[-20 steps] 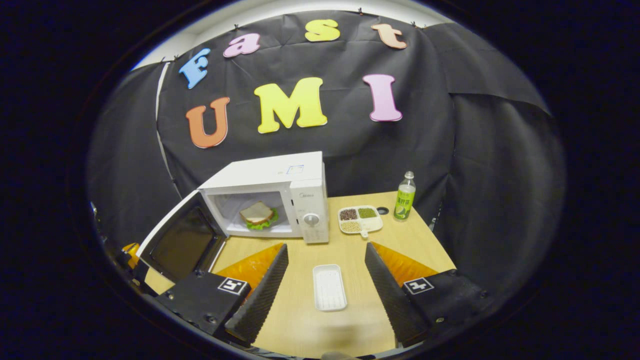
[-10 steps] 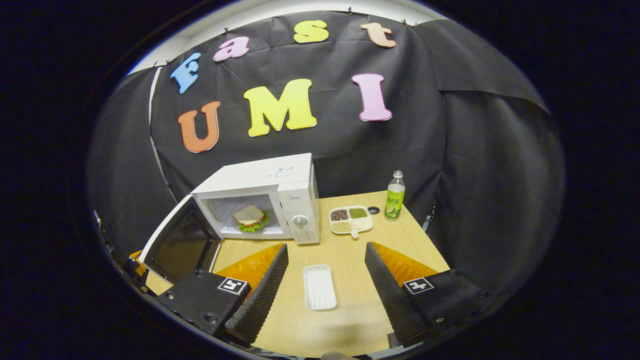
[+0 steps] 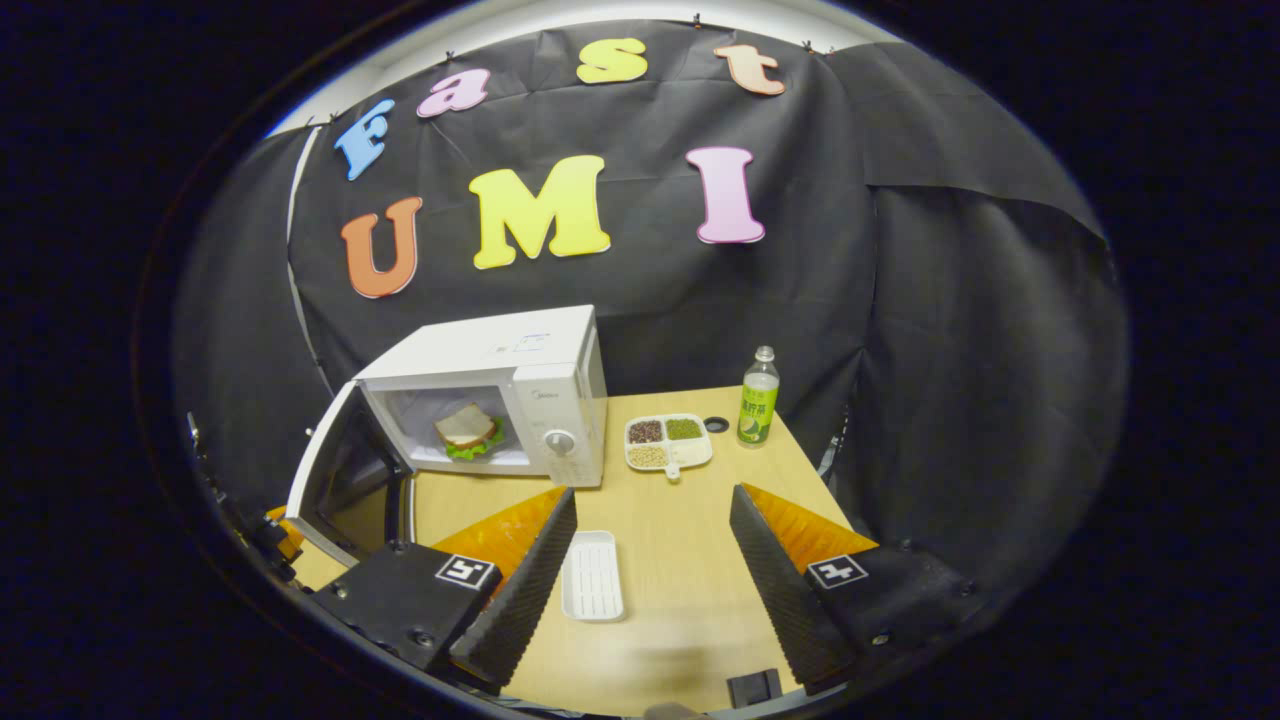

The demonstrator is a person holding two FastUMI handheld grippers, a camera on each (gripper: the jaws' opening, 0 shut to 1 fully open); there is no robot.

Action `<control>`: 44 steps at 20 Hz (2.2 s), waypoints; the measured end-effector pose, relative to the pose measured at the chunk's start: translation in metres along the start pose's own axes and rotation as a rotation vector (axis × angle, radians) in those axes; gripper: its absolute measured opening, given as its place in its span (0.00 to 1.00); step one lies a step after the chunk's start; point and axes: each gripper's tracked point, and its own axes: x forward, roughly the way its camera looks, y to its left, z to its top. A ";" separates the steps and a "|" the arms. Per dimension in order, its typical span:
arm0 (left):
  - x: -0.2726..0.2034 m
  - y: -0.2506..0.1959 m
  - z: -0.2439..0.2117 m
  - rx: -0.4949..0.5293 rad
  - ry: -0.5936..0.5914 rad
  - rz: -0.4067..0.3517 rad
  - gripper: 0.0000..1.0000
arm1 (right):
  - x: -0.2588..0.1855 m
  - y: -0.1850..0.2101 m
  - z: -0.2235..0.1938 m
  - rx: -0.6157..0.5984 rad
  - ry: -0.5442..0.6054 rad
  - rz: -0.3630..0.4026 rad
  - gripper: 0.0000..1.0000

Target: Open the microwave oven with the left hand, put the food in, and close the microwave oven.

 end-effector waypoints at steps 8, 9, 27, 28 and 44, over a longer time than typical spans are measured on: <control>0.039 -0.075 0.019 0.041 -0.009 -0.090 0.00 | 0.015 -0.030 0.007 0.010 0.003 0.027 0.98; 0.045 -0.083 0.020 0.042 -0.009 -0.095 0.00 | 0.016 -0.036 0.006 0.008 0.008 0.025 0.99; 0.153 -0.164 0.054 0.094 -0.032 -0.178 0.00 | 0.042 -0.110 -0.004 0.081 0.036 -0.067 0.99; 0.159 -0.165 0.057 0.095 -0.032 -0.177 0.00 | 0.044 -0.110 -0.006 0.090 0.037 -0.067 0.99; 0.206 -0.181 0.073 0.075 -0.021 -0.191 0.00 | 0.056 -0.115 -0.013 0.142 0.053 -0.080 0.98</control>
